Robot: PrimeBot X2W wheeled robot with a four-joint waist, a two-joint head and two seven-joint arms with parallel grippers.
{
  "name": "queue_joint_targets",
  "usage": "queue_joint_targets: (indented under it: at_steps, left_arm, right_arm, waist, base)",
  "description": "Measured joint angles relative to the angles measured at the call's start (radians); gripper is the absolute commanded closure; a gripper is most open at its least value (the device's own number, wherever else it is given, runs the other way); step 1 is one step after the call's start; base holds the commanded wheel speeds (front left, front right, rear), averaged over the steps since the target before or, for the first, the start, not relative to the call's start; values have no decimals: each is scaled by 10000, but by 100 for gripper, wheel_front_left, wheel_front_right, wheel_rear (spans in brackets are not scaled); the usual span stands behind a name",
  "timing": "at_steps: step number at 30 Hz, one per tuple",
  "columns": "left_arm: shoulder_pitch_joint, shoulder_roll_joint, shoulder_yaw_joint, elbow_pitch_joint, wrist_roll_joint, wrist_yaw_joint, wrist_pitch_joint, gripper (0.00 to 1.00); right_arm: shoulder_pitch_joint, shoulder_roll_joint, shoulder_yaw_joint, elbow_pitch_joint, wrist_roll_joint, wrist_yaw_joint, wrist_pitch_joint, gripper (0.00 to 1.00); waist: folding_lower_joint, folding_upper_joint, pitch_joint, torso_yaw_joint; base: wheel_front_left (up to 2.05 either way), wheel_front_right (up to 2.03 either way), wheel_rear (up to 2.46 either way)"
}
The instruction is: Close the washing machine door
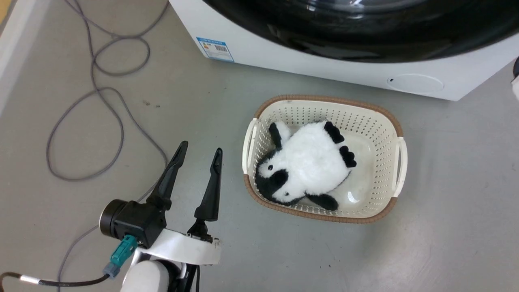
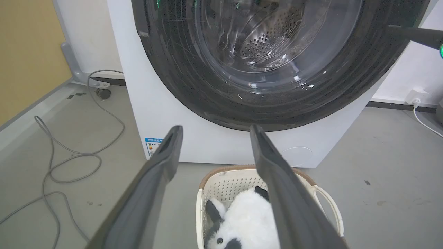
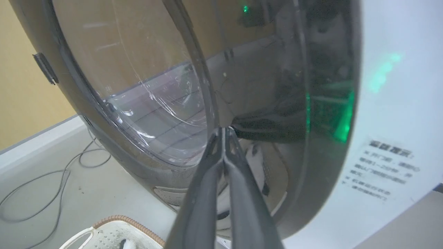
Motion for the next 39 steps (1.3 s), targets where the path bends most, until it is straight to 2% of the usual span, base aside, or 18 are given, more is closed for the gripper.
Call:
queue_joint_targets:
  at_steps: [8,14,22,26,29,34,39]
  left_arm:
    - [-157,-8,-29,15,-86,0,0,0]
    - [-152,-13,77,109,-284,0,0,0]
    - [249,-25,464,359,-295,0,0,0]
    - [624,-21,823,389,-291,2,0,0]
    - [857,-25,984,399,-238,12,0,0]
    - [1221,-27,1221,449,-213,82,0,0]
    - [1519,-27,1260,537,-107,102,0,0]
  right_arm:
    - [-518,303,86,700,-4,77,-73,100]
    - [-474,384,207,1047,8,71,-474,100]
    - [944,510,449,709,-336,-10,-1197,100]
    - [2020,815,-190,69,-744,-10,-1264,100]
    - [2951,1152,-1141,-874,-1367,-10,-1298,100]
    - [4736,2295,-2790,-2203,-2163,-10,-1300,100]
    - [6294,3206,-3578,-3346,-2999,-12,-1300,100]
  waist:
    - [0,0,100,27]
    - [0,0,-252,-84]
    - [0,0,-1348,-468]
    - [-1,0,-2026,-771]
    - [-1,0,-2477,-1024]
    - [-2,0,-3065,-1457]
    - [-2,0,-3560,-1765]
  base:
    - [0,0,0]
    - [0,0,0]
    - [0,0,0]
    - [0,0,0]
    - [0,0,0]
    - [0,0,0]
    - [0,0,0]
